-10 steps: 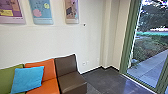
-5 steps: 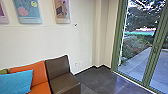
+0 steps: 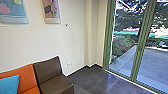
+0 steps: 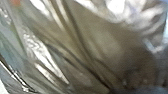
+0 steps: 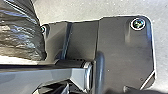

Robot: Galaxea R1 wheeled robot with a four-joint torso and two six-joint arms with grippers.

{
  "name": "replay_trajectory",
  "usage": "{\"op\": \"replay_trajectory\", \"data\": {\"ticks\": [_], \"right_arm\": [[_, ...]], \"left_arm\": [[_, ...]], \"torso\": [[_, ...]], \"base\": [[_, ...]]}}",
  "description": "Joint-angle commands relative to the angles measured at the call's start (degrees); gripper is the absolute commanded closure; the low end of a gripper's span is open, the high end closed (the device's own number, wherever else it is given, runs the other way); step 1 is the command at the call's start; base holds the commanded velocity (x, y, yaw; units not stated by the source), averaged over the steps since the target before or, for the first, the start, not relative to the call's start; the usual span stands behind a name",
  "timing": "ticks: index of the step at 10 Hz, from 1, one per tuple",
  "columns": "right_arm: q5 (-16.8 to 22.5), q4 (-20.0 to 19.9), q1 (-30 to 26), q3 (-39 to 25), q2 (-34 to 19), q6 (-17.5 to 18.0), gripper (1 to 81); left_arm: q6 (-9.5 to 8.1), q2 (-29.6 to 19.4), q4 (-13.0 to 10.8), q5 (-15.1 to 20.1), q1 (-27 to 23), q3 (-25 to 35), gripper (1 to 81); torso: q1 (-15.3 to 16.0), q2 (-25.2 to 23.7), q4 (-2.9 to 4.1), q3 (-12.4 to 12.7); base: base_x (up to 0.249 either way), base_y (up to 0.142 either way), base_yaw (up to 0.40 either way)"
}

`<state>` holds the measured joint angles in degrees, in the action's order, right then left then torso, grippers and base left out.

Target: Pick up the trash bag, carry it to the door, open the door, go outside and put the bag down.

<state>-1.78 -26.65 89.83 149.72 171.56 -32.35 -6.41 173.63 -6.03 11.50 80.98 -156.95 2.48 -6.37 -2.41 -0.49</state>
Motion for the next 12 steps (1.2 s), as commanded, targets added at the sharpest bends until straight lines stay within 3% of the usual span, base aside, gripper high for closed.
{"op": "replay_trajectory", "data": {"ticks": [1,12], "right_arm": [[3.63,0.28,-3.21,-0.23,0.13,-0.17,1.0],[3.63,0.37,-3.21,-0.23,0.39,-0.25,1.0]], "left_arm": [[-0.09,-0.03,-0.29,2.92,-4.21,-0.02,81.1],[-0.09,0.05,-0.29,2.92,-4.21,-0.02,81.1]], "torso": [[0.00,0.00,0.00,0.00],[0.00,0.00,0.00,0.00]], "base": [[0.000,0.000,-0.255],[0.000,0.000,-0.257]]}}
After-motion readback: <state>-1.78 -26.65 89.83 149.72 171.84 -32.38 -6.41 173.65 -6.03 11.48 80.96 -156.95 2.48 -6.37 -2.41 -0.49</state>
